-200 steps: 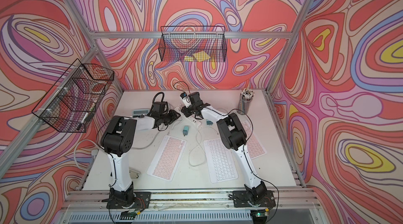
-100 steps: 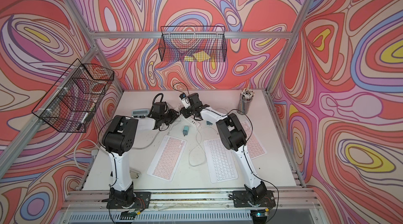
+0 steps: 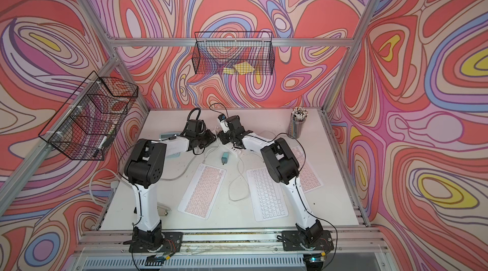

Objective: Unplug the wireless keyboard
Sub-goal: Remove the plug from the socket.

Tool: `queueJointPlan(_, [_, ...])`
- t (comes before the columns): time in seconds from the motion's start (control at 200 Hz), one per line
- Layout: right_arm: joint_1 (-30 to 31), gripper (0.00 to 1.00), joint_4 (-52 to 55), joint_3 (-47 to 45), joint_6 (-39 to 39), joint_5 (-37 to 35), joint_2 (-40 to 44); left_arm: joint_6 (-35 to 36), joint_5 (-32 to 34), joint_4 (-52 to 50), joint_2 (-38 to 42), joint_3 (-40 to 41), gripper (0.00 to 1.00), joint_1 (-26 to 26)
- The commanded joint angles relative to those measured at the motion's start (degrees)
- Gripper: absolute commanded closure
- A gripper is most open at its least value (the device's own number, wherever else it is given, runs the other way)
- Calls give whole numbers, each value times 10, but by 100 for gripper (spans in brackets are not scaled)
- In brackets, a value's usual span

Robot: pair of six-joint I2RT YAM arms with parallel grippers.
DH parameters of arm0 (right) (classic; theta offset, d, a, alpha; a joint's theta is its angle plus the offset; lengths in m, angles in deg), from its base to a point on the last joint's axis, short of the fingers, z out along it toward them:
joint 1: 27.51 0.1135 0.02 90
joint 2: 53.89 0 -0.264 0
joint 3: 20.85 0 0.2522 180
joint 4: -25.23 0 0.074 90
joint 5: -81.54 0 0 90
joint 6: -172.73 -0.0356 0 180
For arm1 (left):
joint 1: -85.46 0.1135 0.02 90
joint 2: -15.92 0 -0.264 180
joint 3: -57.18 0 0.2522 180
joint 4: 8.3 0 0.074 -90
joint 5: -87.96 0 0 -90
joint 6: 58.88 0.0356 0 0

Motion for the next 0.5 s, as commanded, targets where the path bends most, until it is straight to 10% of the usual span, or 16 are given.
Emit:
queueJointPlan(0.0, [2, 89, -51, -19, -86, 96, 21, 7, 36, -82, -43, 29, 70, -1])
queueJointPlan(0.24, [5, 93, -120, -40, -118, 133, 19, 17, 41, -96, -54, 20, 70, -2])
queueJointPlan(0.491, [63, 94, -51, -29, 55, 17, 37, 29, 43, -112, -59, 4, 70, -2])
